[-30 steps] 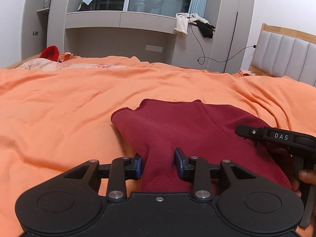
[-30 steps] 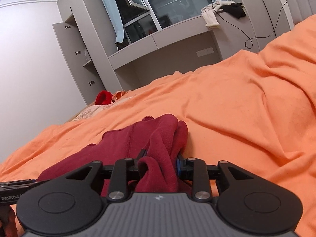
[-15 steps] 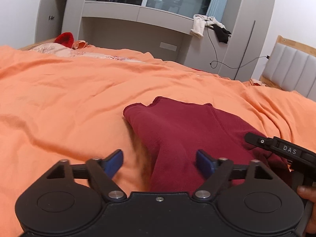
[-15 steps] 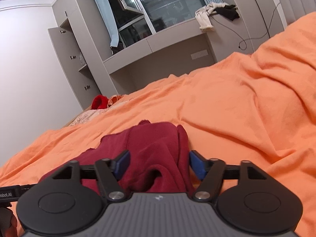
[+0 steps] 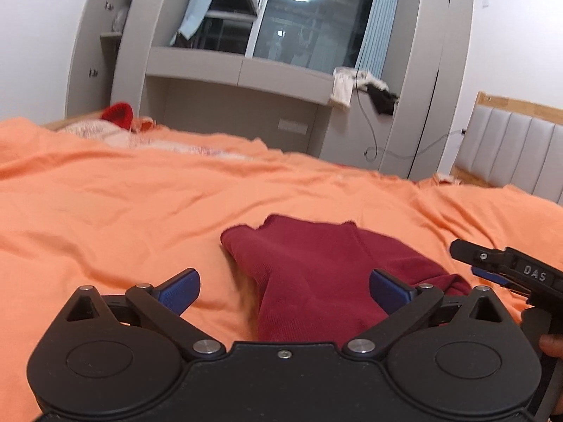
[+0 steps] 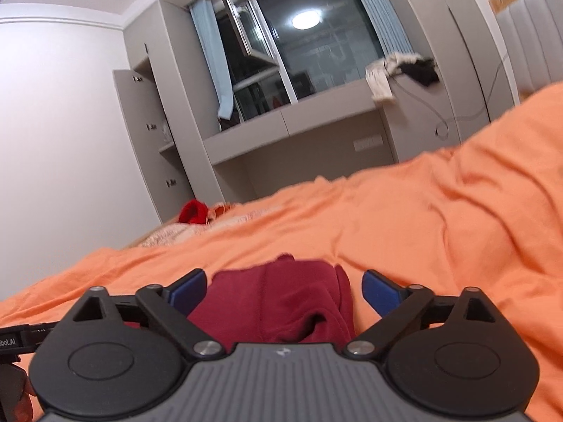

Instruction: Fold small clothes

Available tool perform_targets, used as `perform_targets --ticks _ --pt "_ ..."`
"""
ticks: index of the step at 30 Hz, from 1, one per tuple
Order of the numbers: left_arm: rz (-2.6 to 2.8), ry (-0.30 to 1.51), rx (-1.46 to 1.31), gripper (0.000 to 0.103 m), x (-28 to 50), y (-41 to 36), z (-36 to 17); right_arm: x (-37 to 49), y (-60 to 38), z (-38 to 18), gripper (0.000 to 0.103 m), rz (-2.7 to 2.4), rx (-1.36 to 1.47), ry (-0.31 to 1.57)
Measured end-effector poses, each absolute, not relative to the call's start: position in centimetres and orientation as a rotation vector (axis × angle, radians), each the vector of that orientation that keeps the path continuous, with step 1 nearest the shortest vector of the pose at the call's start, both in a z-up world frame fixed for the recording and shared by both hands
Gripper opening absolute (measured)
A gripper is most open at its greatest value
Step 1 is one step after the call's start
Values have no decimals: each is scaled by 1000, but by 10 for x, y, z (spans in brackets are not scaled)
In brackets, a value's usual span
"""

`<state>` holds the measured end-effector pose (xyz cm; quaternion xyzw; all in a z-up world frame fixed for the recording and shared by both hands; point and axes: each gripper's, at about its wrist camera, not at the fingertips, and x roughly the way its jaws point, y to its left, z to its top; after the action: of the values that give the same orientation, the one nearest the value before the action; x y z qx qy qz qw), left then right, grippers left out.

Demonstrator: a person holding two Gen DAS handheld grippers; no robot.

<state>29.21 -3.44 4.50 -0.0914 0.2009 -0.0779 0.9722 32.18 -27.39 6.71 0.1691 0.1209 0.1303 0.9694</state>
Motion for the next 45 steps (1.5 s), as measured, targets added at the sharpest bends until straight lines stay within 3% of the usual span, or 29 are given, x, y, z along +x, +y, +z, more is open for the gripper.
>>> perform_targets --ticks 22,45 --pt "-116 173 -209 102 150 -16 41 160 -247 80 103 200 146 -46" --pt "-113 251 -103 102 84 -24 18 97 -215 44 103 131 93 68"
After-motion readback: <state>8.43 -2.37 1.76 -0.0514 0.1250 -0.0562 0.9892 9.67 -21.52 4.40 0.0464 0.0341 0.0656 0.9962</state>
